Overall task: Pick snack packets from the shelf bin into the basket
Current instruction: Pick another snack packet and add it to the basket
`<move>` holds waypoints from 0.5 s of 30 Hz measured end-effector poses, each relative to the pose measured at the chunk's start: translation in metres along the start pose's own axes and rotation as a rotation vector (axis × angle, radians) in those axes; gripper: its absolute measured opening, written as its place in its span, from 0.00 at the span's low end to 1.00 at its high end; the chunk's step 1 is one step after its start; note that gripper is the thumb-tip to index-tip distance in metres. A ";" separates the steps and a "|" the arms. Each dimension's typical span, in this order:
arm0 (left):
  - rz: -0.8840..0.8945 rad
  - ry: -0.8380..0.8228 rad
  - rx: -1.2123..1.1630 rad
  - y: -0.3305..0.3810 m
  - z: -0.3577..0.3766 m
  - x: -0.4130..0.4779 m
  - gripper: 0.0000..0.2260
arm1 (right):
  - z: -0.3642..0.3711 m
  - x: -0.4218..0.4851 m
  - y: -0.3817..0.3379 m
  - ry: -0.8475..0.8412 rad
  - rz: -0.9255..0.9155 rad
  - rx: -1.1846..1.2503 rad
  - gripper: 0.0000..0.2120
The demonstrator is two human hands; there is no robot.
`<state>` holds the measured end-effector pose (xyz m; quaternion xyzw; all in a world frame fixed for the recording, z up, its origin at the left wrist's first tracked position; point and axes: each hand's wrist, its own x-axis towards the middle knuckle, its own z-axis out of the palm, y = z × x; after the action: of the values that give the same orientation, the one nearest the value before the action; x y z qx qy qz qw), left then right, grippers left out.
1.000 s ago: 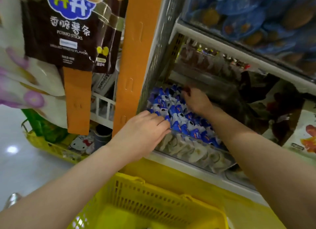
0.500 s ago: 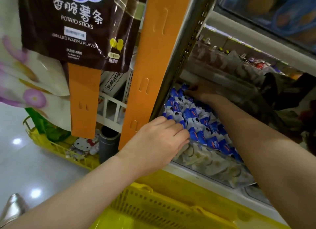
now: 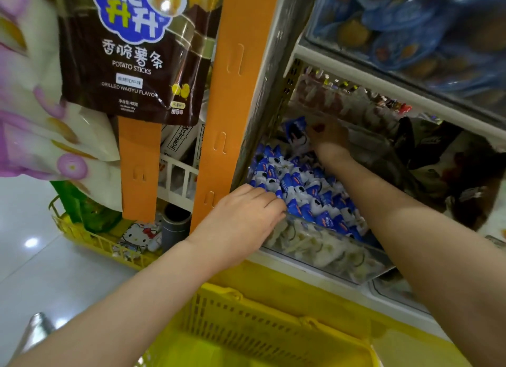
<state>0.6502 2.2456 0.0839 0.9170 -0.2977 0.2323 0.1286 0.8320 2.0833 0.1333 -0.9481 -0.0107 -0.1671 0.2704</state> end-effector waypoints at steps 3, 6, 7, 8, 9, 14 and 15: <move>-0.051 -0.034 -0.044 0.005 -0.004 -0.001 0.14 | -0.026 -0.027 -0.008 0.136 -0.136 0.079 0.13; -0.130 -0.007 -0.189 0.013 -0.007 -0.004 0.13 | -0.047 -0.063 -0.012 0.134 -0.183 0.201 0.09; -0.156 0.018 -0.241 0.017 -0.009 -0.006 0.13 | -0.053 -0.077 -0.012 0.139 -0.209 0.238 0.07; -0.177 0.050 -0.284 0.022 -0.011 -0.008 0.13 | -0.058 -0.092 -0.013 0.148 -0.244 0.283 0.04; -0.188 0.090 -0.311 0.027 -0.013 -0.012 0.12 | -0.064 -0.108 -0.013 0.153 -0.269 0.337 0.03; -0.326 0.188 -0.544 0.045 -0.017 -0.032 0.10 | -0.078 -0.181 -0.011 0.073 -0.329 0.528 0.05; -0.393 0.191 -0.702 0.048 -0.018 -0.035 0.11 | -0.076 -0.194 -0.010 0.028 -0.322 0.550 0.05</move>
<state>0.5900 2.2310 0.0863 0.8313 -0.1646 0.1715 0.5024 0.6240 2.0656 0.1365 -0.8232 -0.2016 -0.2119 0.4867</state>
